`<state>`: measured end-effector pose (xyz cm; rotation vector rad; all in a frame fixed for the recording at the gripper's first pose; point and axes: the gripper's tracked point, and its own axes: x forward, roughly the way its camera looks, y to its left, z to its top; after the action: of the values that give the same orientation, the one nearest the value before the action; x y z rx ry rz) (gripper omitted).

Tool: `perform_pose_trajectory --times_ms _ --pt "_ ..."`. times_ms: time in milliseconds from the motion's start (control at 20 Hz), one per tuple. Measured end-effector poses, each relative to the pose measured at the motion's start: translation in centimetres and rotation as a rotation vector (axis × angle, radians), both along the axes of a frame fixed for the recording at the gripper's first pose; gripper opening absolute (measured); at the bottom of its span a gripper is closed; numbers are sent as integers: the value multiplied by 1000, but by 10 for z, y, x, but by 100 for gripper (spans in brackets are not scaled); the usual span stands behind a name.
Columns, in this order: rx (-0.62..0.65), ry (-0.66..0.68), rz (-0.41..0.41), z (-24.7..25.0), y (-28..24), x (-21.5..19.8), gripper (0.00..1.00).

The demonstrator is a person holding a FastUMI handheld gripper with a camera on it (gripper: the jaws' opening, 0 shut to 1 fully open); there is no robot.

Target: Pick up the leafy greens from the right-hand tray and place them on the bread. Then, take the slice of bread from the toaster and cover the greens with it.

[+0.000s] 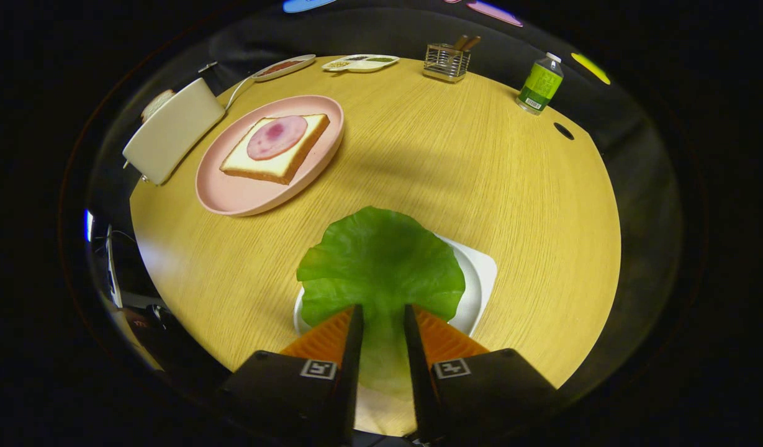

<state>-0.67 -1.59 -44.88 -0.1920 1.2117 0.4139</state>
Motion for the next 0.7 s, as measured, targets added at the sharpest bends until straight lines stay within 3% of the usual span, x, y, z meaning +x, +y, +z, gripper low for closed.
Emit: perform_pose_trajectory --times_ms 100,150,400,700 --pt "-1 3 -30 2 -2 1 13" --pt "-8 -3 -40 3 -5 2 9" --pt "12 -83 -77 44 -3 10 9" --pt "63 -175 -22 114 41 30 9"
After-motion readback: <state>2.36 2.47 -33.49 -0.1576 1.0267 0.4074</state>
